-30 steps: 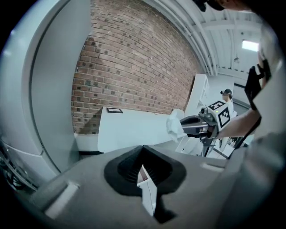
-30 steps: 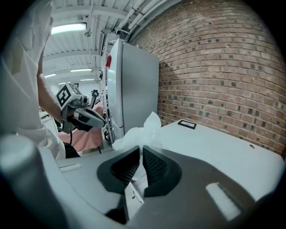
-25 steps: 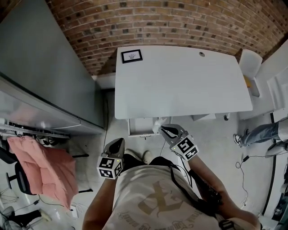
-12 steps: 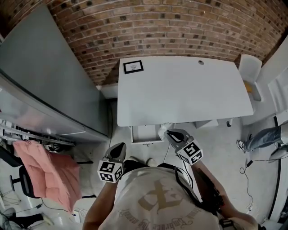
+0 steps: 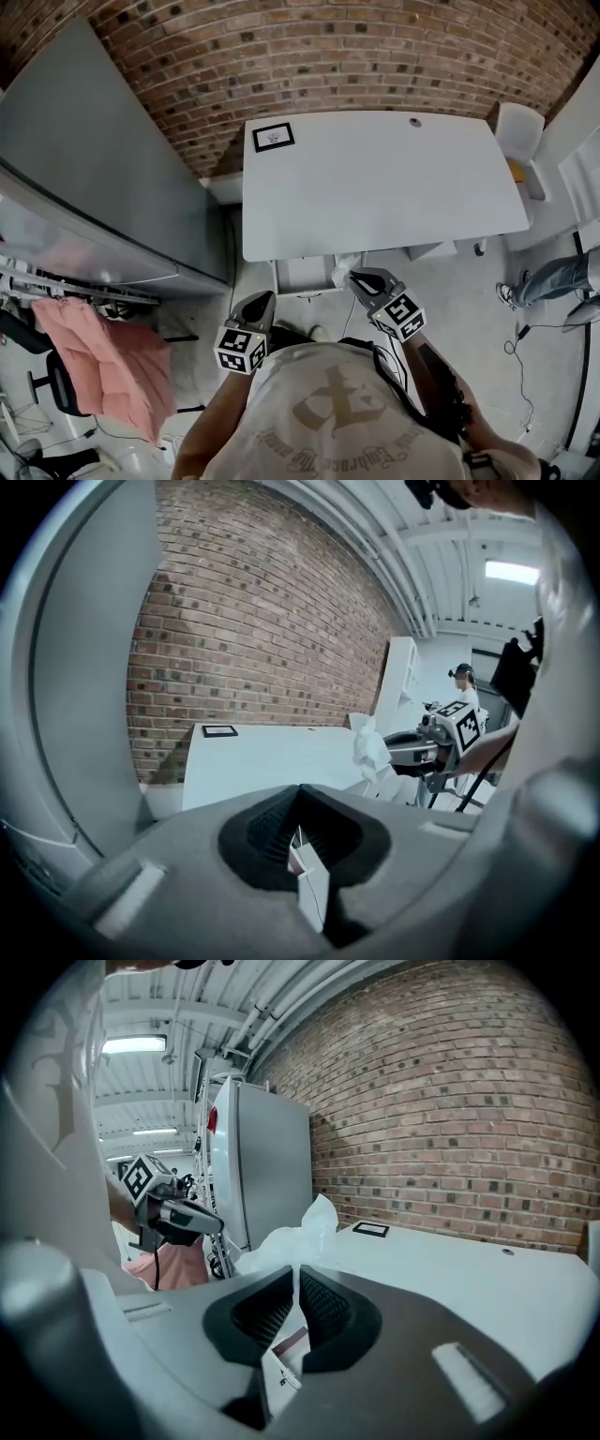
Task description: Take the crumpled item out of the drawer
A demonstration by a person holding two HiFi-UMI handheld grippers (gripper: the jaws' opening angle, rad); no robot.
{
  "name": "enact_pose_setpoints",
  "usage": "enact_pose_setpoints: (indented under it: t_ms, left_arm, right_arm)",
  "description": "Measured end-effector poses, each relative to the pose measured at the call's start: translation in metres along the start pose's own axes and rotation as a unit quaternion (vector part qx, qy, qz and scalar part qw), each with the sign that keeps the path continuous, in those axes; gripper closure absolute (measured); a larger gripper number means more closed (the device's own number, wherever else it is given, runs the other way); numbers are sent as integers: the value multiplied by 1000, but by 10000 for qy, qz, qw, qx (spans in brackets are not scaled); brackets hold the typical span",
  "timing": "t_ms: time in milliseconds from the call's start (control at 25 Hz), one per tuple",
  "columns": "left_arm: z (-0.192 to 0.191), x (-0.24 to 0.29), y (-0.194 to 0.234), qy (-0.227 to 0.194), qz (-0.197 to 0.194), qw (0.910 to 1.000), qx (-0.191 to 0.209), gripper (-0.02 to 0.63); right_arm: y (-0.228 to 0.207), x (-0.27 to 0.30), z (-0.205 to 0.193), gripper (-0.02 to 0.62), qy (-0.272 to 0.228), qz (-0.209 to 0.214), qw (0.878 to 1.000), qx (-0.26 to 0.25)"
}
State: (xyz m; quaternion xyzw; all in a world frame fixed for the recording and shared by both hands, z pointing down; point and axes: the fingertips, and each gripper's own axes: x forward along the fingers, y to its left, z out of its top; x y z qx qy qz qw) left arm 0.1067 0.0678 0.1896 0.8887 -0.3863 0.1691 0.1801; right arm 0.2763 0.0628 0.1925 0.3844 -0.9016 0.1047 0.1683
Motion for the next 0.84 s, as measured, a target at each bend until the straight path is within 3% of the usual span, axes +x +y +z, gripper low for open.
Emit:
enact_pose_setpoints:
  t_ms: [320, 840]
  left_arm:
    - [4, 9, -3, 55, -117, 9998, 115, 603]
    - [-1, 5, 7, 31, 23, 10000, 90, 603]
  right_arm:
    - [0, 4, 1, 565, -89, 36, 10000, 23]
    - [9, 20, -2, 565, -36, 236, 9997, -20]
